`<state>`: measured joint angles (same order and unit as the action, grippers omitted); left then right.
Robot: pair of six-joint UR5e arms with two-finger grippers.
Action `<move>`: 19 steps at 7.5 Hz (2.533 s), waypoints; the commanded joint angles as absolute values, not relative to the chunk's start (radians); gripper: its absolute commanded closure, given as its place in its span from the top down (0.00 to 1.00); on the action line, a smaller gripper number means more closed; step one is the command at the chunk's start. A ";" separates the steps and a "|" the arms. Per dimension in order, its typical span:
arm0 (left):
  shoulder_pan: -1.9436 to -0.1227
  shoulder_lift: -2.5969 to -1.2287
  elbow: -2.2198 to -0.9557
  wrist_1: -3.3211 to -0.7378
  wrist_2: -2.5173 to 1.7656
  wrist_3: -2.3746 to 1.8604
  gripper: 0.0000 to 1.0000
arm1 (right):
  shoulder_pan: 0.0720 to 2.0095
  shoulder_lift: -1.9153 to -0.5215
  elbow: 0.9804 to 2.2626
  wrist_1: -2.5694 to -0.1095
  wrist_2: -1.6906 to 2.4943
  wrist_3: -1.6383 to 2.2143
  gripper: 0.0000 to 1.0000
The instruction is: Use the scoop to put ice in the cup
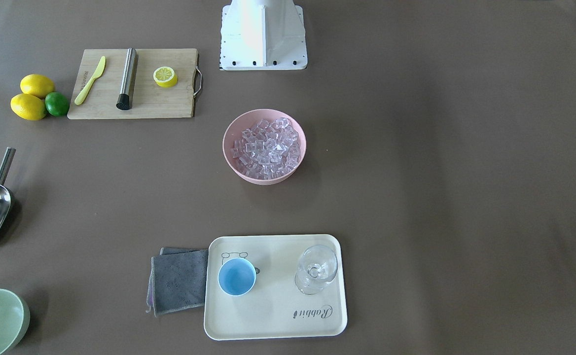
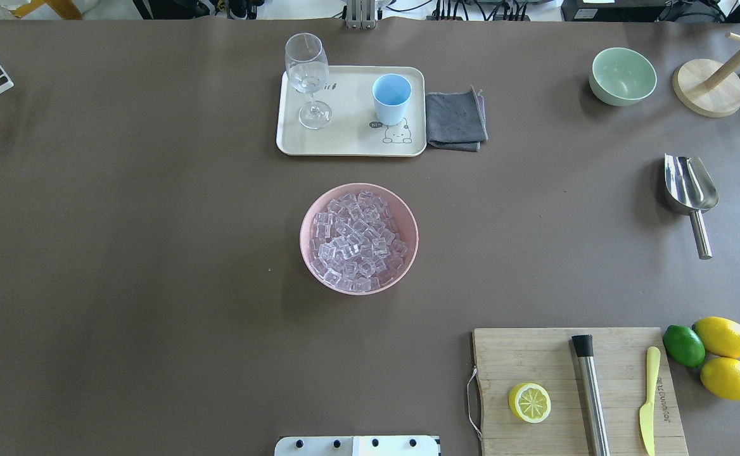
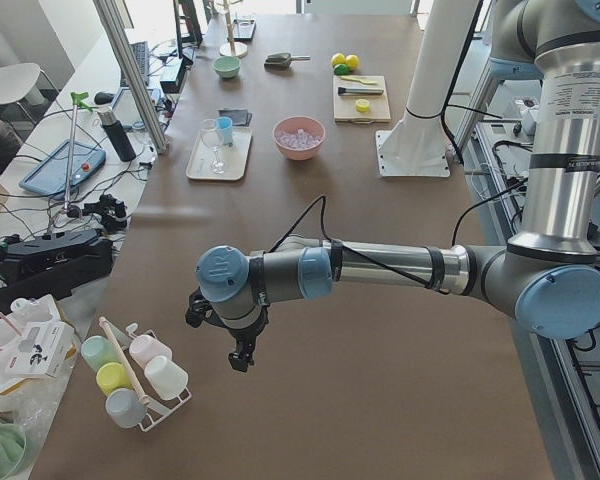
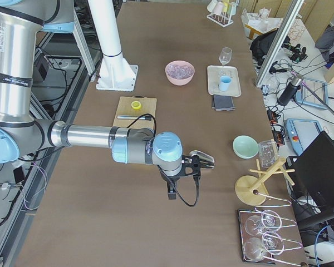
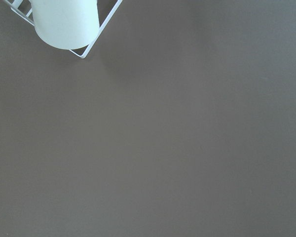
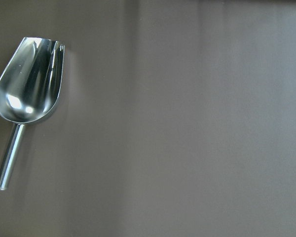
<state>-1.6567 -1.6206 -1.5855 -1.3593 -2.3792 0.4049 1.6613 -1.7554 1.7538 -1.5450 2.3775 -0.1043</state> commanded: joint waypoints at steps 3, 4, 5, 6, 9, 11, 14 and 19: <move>-1.652 -1.630 -1.621 -1.368 -2.387 0.397 0.99 | 1.663 -1.773 1.775 -1.546 2.376 -0.104 1.00; -1.651 -1.637 -1.670 -1.429 -2.388 0.396 0.99 | 1.663 -1.779 1.788 -1.548 2.378 -0.092 1.00; -1.623 -1.637 -1.734 -1.515 -2.390 0.396 0.99 | 1.661 -1.776 1.813 -1.549 2.379 -0.051 1.00; -1.541 -1.638 -1.759 -1.604 -2.390 0.396 0.99 | 1.661 -1.790 1.869 -1.551 2.369 0.047 1.00; -1.387 -1.638 -1.789 -1.816 -2.387 0.394 0.99 | 1.591 -1.790 1.871 -1.517 2.407 0.217 1.00; -1.226 -1.653 -1.799 -1.832 -2.376 0.403 0.99 | 1.518 -1.799 1.856 -1.306 2.398 0.436 1.00; -1.006 -1.683 -1.812 -1.910 -2.305 0.408 0.99 | 1.323 -1.810 1.856 -1.067 2.301 0.794 1.00; -0.778 -1.781 -1.799 -1.911 -2.207 0.403 1.00 | 1.054 -1.804 1.839 -0.970 2.085 0.946 0.99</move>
<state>-0.8374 -1.7530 -1.8057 -1.9047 -2.2159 0.4035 1.1165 -1.8108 1.8517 -0.9854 2.1378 0.9146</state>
